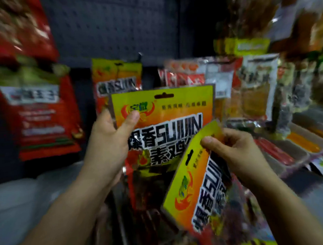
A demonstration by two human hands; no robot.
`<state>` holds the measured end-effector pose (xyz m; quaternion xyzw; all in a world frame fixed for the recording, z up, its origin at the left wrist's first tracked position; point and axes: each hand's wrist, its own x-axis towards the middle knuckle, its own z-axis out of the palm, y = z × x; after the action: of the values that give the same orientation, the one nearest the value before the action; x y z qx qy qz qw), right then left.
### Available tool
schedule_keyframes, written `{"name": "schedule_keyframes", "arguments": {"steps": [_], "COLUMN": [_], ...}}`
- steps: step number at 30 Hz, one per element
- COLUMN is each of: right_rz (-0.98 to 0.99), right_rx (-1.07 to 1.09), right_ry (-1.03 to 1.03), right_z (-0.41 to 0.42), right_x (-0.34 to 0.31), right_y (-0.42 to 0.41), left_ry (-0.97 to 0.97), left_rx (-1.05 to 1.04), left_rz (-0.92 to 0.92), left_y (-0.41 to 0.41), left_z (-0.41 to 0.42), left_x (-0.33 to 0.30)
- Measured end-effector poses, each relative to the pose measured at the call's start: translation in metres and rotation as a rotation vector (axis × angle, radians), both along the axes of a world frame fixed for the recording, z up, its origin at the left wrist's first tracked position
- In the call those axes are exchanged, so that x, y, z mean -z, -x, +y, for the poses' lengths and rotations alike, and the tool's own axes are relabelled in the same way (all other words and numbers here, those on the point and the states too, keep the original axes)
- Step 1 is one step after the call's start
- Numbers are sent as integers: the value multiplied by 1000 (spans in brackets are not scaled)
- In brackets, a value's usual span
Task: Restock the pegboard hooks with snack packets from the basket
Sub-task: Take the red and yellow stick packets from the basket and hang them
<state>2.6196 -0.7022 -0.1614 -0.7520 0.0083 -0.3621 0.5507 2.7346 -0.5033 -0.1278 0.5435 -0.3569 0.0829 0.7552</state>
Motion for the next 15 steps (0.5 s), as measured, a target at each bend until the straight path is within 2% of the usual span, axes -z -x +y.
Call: {"name": "schedule_keyframes", "arguments": {"steps": [5, 7, 12, 15], "right_rz": [-79, -80, -144, -177], "right_rx": [-26, -46, -25, 18], "right_ry": [65, -1, -38, -64], "right_z": [35, 44, 50, 44], "right_x": [-24, -29, -34, -36], "right_y": [-35, -44, -45, -43], "left_ry": [-35, -82, -127, -137], "left_rx": [-56, -105, -117, -148], "left_rz": [-15, -32, -216, -254], "left_y": [-23, -30, -31, -31], "left_z": [37, 46, 46, 33], "left_x": [-23, -33, -60, -73]}}
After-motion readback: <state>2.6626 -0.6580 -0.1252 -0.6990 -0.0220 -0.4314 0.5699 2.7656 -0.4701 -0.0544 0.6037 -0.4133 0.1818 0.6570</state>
